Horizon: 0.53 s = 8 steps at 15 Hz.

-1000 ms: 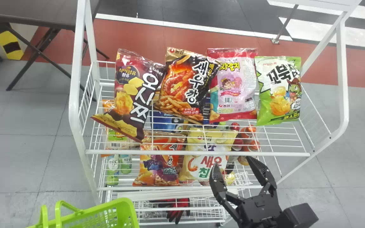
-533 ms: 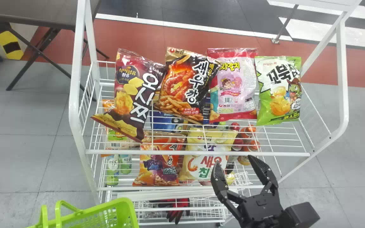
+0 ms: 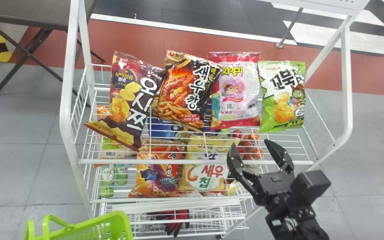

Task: Hold basket handle with left hand then pick Gkobukchip with right hand and place into basket

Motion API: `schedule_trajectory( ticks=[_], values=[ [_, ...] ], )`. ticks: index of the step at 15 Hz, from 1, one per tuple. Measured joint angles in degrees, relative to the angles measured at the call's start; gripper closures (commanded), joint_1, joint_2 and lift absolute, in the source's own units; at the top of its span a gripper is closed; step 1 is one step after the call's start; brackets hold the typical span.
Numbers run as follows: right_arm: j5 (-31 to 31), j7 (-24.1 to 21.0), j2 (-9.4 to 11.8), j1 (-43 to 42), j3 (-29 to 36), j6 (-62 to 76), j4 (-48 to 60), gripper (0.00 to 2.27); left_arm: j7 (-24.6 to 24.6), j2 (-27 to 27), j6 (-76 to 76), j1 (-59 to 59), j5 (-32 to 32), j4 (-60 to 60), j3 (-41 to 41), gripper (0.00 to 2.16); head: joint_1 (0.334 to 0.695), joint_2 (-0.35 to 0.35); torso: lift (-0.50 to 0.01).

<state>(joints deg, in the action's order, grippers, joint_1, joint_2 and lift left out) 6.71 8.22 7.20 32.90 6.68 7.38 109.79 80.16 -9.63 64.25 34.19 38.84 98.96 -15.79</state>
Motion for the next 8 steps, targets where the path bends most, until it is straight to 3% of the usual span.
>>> schedule_trajectory(
  ticks=[5,8],
  values=[
    [3.1,2.8,0.0,-8.1,6.2,-12.6,-0.9,0.12,-0.1,-0.1,0.0,-0.1,0.0,0.2,0.1,2.16,0.695,-0.350,0.000],
    [5.0,4.1,0.0,-12.7,10.8,-18.3,-2.5,0.12,-0.2,-0.3,0.1,-0.5,0.0,0.2,0.1,2.15,0.695,-0.350,0.000]
  ],
)
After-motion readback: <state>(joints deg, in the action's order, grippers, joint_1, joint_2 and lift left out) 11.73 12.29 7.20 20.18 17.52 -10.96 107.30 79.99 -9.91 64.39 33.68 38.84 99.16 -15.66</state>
